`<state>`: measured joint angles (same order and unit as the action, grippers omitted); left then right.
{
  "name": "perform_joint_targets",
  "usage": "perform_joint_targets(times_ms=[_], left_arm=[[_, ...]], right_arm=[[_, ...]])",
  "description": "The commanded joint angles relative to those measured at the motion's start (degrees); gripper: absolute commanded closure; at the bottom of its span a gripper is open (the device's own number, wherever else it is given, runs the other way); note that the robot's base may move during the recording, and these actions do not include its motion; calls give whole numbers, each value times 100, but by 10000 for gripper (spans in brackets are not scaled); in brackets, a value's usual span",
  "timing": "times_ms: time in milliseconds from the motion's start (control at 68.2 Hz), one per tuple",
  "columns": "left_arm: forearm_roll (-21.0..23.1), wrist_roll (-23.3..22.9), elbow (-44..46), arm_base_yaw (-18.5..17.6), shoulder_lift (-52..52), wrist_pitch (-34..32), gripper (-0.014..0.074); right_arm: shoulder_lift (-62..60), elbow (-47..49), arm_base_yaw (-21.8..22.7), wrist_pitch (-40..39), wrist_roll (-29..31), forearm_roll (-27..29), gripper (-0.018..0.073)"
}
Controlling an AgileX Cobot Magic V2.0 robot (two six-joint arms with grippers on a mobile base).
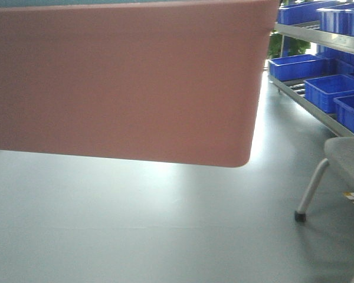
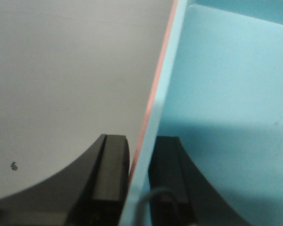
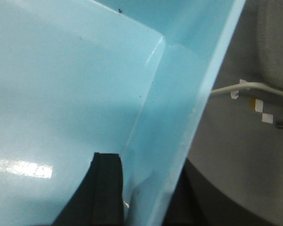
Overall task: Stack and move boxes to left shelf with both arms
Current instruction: 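Keep holding the bins with both grippers while turning toward the shelf rack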
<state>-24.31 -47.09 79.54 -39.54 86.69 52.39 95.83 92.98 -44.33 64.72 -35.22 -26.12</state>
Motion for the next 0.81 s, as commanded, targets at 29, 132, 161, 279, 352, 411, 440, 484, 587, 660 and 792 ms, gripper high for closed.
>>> perform_joint_targets(times_ms=[29,132,161,279,352,411,440,484,587,660,792], left_arm=[[375,-40,282,-210,-258,-1334,599],[375,-40,282,-210,-258,-1334,599],[375,-40,282,-210,-258,-1334,599],[375,-40,282,-210,-258,-1334,599],[383,-40,282,-210,-258,-1334,599],[383,-40,282,-210,-258,-1334,599],[383,-40,282,-210,-258,-1334,599],[383,-40,282,-210,-258,-1334,599],[383,-40,282,-210,-258,-1334,599],[383,-40,282,-210,-258,-1334,599],[383,-40,282,-210,-258,-1345,599]], right_arm=[[-231,220,-142,-1275,-94,339,523],[-231,220,-142,-1275,-94,339,523],[-231,220,-142,-1275,-94,339,523],[-231,220,-142,-1271,-94,339,523],[-231,220,-142,-1271,-94,339,523],[-231,220,-142,-1271,-94,339,523],[-231,220,-142,-1271,-94,339,523],[-231,220,-142,-1271,-94,339,523],[-231,220,-142,-1271,-94,339,523],[-231,220,-142,-1271,-94,339,523],[-231,220,-142,-1262,-94,339,523]])
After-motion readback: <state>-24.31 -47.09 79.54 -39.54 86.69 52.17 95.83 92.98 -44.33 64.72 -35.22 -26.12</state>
